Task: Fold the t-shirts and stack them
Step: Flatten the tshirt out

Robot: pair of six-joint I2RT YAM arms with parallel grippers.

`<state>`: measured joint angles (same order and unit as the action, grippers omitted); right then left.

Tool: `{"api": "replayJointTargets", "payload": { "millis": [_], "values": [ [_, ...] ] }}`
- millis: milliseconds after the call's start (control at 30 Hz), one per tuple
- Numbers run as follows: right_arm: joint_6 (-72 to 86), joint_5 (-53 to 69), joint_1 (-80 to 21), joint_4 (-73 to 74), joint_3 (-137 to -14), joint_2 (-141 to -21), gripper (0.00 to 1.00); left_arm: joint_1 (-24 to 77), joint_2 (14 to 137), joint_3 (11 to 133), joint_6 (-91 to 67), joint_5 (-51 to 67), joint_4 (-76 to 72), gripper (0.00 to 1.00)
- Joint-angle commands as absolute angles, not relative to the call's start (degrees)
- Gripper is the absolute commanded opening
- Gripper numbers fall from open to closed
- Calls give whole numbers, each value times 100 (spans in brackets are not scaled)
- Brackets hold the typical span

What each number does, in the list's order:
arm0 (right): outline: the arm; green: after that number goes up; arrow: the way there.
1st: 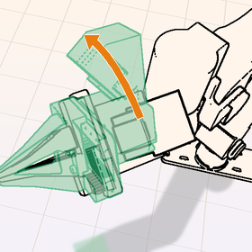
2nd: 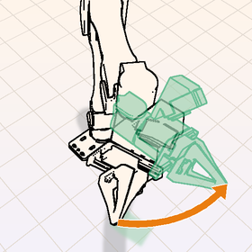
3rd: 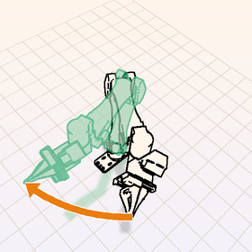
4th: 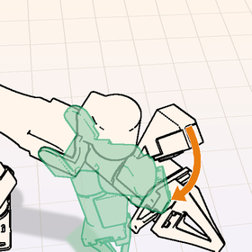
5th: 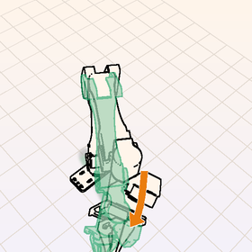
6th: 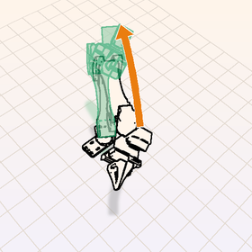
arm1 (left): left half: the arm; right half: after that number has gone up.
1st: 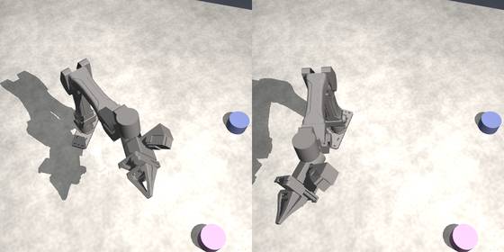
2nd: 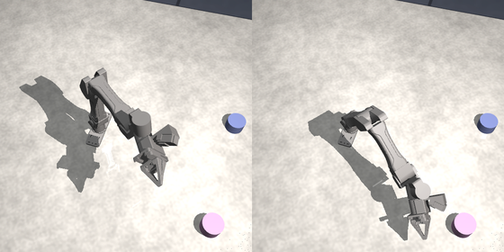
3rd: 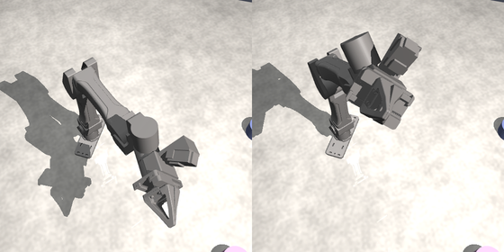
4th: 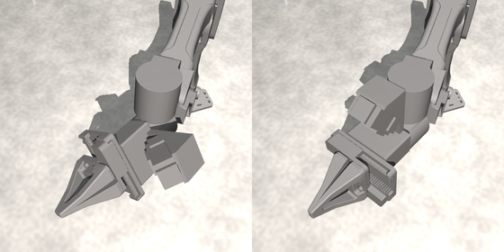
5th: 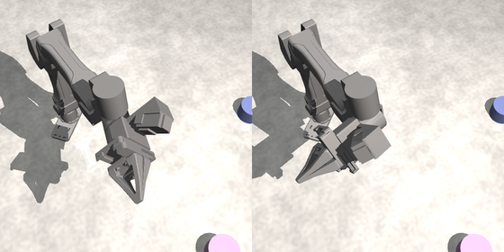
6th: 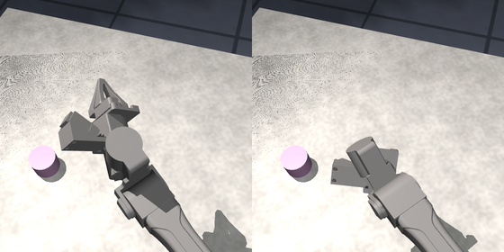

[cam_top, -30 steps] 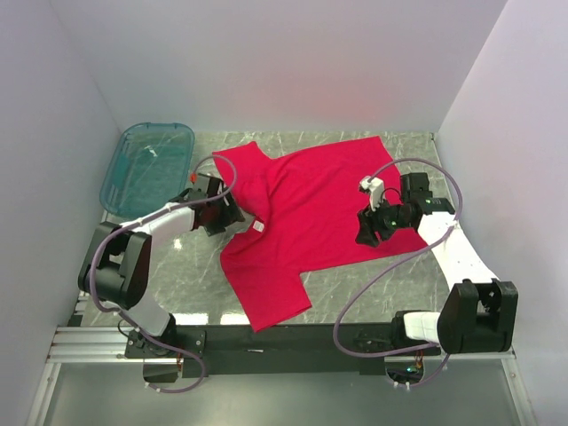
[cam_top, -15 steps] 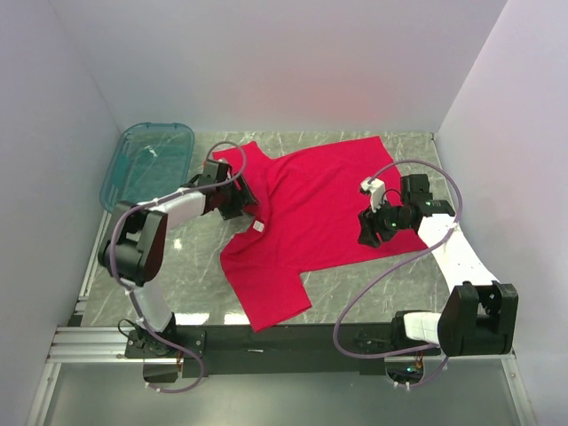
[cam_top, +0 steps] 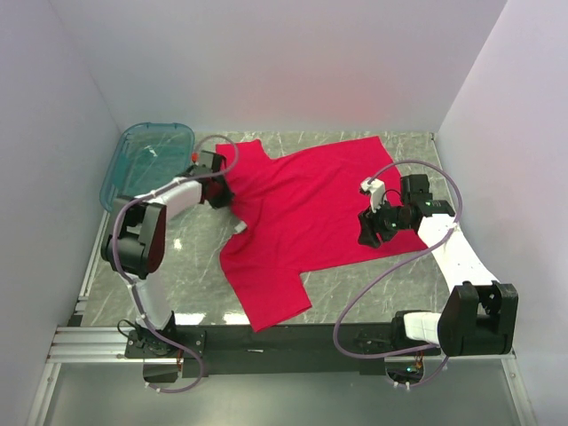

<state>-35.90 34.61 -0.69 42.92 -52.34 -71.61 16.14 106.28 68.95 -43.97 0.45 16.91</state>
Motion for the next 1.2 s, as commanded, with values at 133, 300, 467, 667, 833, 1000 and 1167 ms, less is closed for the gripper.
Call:
{"api": "replayJointTargets", "payload": {
  "millis": [133,300,467,667,833,1000,1167],
  "values": [
    [-3577,3138,-26,4131,-5247,-7110,63,1055,10556,8225,-3139,-854,2953,59],
    [-4400,3540,-26,4690,-5317,-7181,63,1055,9845,8025,-2866,156,2576,72],
    [-7394,3859,-105,5151,-4572,-6856,63,1090,8696,7192,-2689,1509,2391,72],
    [-7255,2709,-1624,3405,-3297,-6627,64,1494,7211,4899,-3724,1363,2593,61],
    [-6602,2040,-2249,2338,-3251,-7214,62,1942,6049,3079,-5296,758,2610,62],
    [-6179,1591,-2601,1943,-3427,-7725,61,2100,5651,2461,-6055,387,2514,68],
    [-5915,1354,-2733,1881,-3647,-7989,54,2118,6501,2487,-6117,518,2198,67]
  ]
}}
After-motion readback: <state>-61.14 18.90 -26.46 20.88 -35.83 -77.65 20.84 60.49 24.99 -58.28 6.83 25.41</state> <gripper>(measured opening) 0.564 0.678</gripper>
